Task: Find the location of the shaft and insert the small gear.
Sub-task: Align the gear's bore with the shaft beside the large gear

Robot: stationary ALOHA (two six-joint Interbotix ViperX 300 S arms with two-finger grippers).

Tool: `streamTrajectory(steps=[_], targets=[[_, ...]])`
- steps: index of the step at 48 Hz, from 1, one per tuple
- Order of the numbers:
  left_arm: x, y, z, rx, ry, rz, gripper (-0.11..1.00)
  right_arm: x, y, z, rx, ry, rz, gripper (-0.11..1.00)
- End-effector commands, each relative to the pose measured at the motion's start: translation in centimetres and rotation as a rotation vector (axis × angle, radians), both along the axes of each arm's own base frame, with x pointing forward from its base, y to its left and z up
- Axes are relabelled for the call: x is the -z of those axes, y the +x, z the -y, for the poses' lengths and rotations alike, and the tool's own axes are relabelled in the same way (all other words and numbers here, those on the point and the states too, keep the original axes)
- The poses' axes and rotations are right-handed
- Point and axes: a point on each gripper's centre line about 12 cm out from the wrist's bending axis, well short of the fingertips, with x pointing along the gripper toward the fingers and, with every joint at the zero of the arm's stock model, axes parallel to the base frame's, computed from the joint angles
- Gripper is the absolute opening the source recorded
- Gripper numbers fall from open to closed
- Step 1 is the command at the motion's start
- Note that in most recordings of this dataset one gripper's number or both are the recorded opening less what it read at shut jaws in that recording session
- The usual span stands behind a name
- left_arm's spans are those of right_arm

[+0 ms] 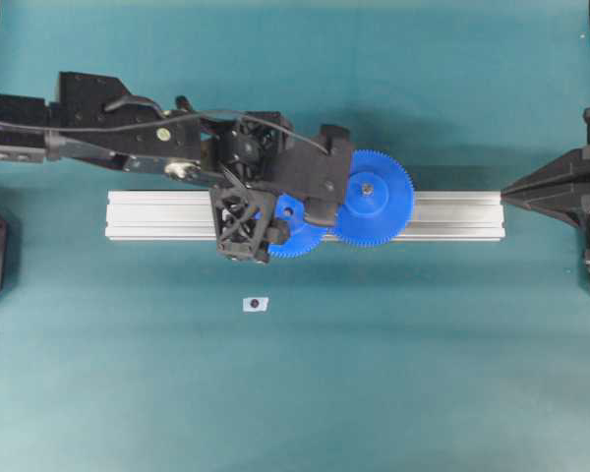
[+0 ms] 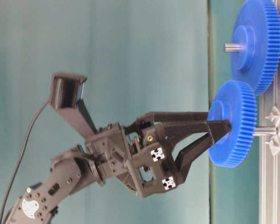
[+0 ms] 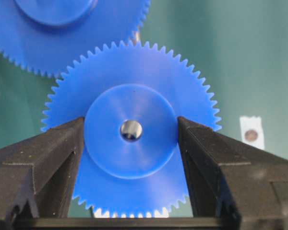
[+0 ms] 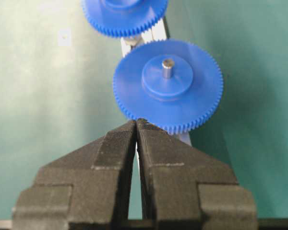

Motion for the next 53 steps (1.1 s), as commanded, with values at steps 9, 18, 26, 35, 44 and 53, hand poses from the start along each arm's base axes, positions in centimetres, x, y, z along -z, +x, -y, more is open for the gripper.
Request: streamTrajectory(steps=[9,18,26,35,44,53], targets=[[-0.8,-1.1,-0.1,-0.007,0.003,0.009,0.65,-0.4,0.2,0.0,0.005,0.010,0.012,0.12],[-0.6,-1.6,-0.2,-0.009,0.002,-0.011,0.65,-0.4,0.2,0.0,0.007,0.011,0.012,0.12],[-0.7,-2.1,-0.2,-0.011,-0.001,-0.037,0.65,-0.4,0.2,0.0,0.006,0.011,0.012,0.12],[-0.6,-2.3,0.0,-0.008,-0.003,-0.055,0.65,-0.4,0.2,0.0,0.007,0.011,0.012,0.12],[-0.7,-2.4,0.0,-0.007,-0.003,-0.064,0.65,-0.4,0.2,0.0,0.006,0.011,0.013,0.12],[-0.4,-2.8,-0.1,-0.011,-0.005,-0.077,0.65,-0.4,0.2,0.0,0.006,0.011,0.016,0.12]])
